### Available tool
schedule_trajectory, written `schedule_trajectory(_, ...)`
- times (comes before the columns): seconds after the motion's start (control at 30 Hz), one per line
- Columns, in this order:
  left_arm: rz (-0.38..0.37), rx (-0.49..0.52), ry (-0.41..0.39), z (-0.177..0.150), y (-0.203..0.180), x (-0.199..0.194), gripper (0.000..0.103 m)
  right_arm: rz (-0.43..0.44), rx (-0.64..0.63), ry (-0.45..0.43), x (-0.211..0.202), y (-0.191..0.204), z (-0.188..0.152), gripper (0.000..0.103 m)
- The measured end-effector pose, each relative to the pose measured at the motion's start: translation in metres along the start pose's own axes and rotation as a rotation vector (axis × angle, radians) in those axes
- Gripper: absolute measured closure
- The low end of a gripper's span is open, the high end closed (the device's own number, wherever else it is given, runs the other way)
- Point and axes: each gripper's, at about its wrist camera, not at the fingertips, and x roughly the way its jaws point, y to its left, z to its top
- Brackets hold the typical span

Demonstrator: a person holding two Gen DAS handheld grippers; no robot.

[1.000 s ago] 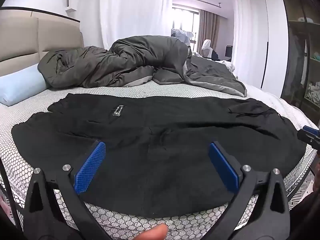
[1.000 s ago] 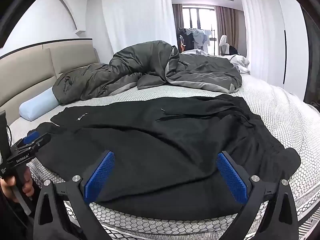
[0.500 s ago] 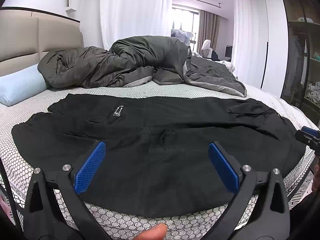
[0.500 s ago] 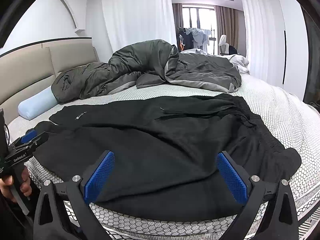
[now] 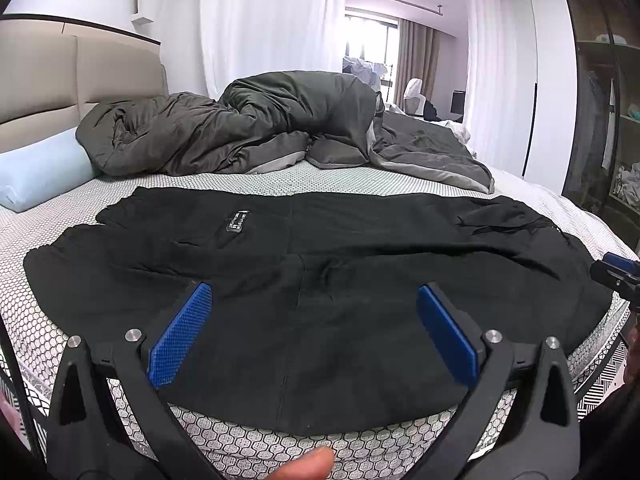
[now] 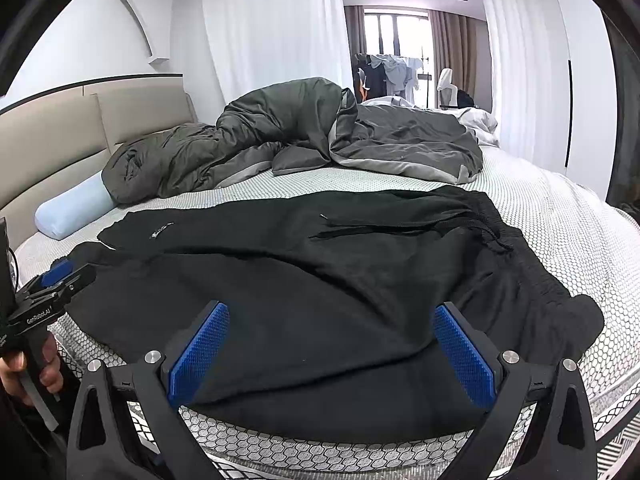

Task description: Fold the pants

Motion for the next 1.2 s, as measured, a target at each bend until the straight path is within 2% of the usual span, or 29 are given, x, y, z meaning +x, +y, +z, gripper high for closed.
schedule_trajectory(1.2, 0.005, -0.002, 0.005, -0.0009, 0.0043, 0.0007, 0.001, 0.000, -0.011, 0.009, 0.0051, 0.0019, -0.0034, 0.000)
